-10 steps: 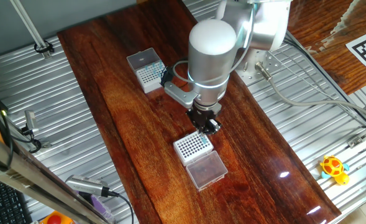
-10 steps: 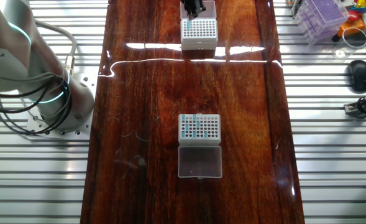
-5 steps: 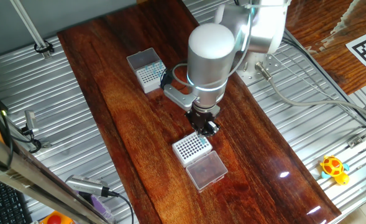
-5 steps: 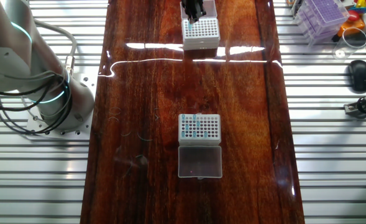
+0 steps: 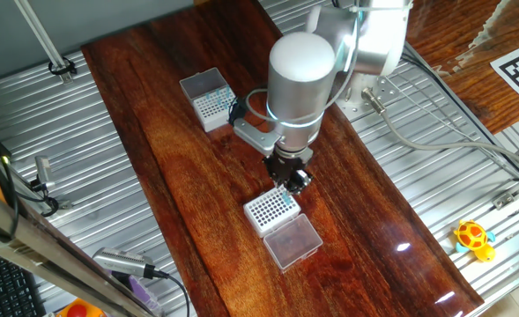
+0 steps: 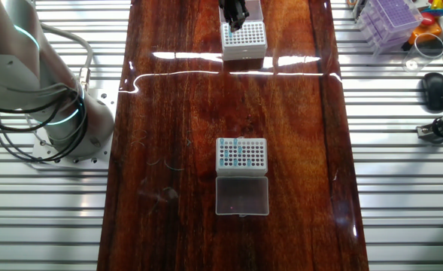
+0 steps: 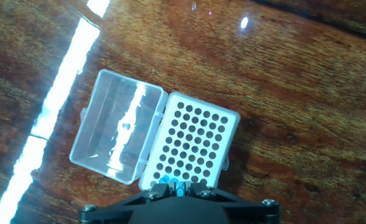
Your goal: Transfer all medium pipette tips from one holder to another
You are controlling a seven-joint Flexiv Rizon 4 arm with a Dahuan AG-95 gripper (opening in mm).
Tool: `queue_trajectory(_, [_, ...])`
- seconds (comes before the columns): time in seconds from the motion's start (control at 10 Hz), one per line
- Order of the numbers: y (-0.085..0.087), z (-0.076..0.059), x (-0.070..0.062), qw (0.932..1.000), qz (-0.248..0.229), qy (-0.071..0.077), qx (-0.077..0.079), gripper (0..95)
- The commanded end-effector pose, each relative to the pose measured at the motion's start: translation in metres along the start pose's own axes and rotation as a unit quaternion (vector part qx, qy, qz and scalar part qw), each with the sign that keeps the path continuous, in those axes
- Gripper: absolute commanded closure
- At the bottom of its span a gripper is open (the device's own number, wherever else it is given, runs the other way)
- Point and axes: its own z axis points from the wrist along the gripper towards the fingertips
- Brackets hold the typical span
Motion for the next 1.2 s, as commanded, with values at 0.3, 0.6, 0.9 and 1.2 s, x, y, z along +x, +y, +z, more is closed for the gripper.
queue_trajectory(0.3, [-0.076,-0.013,0.046,0.9977,-0.068,0.009,0.002,57.0])
queue_trajectory(0.6, [-0.105,-0.021,0.070,0.9967,-0.076,0.025,0.009,57.0])
queue_trajectory(0.9, [-0.105,-0.021,0.070,0.9991,-0.026,0.028,0.015,57.0])
queue_trajectory(1.2, [-0.111,-0.020,0.073,0.9990,-0.003,0.037,0.025,57.0])
